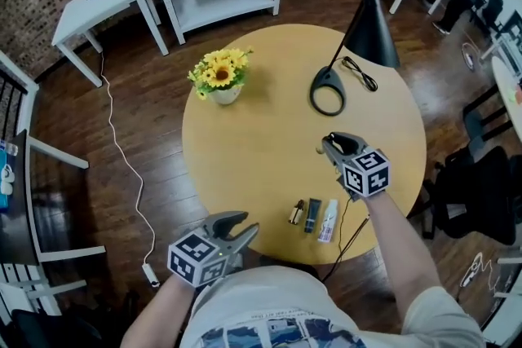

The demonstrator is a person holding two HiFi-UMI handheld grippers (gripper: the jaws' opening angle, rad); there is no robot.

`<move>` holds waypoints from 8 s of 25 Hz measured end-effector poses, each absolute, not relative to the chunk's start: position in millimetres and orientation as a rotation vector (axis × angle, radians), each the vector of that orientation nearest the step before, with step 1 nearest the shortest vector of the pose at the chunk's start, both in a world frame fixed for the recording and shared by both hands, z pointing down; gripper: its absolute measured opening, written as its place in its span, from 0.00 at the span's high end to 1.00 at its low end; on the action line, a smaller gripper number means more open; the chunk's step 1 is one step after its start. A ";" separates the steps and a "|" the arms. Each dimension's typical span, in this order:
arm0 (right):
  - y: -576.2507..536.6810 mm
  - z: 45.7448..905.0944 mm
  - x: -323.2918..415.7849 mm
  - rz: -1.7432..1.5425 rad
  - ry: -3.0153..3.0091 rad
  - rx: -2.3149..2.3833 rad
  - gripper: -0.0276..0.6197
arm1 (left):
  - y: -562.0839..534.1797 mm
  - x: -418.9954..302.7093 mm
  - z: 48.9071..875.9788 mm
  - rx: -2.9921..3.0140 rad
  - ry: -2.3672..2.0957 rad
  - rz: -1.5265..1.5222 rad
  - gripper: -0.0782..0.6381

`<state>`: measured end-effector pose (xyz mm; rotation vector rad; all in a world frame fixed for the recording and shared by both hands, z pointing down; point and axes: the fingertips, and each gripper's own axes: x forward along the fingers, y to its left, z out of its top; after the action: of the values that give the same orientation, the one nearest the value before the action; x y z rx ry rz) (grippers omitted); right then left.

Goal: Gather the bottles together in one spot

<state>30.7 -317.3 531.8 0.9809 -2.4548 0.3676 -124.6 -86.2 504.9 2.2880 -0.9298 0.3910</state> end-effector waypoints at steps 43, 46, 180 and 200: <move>-333.9 522.0 76.5 0.192 -2.505 1.281 0.65 | -84.8 -104.2 516.2 2.199 -1.017 0.385 0.70; -251.6 470.4 84.8 0.240 -2.617 1.305 0.61 | -72.7 -109.5 505.5 2.247 -0.982 0.337 0.70; -387.8 572.8 107.0 0.358 -2.506 1.082 0.84 | -108.4 -54.8 530.1 2.017 -1.015 0.363 0.70; -459.2 642.3 83.2 0.227 -2.418 1.257 0.83 | -115.9 -61.8 550.0 1.930 -1.057 0.355 0.70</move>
<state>83.2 -459.2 642.3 1.2569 -2.4182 0.2266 -61.8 -115.9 550.0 1.9303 -1.0573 0.3547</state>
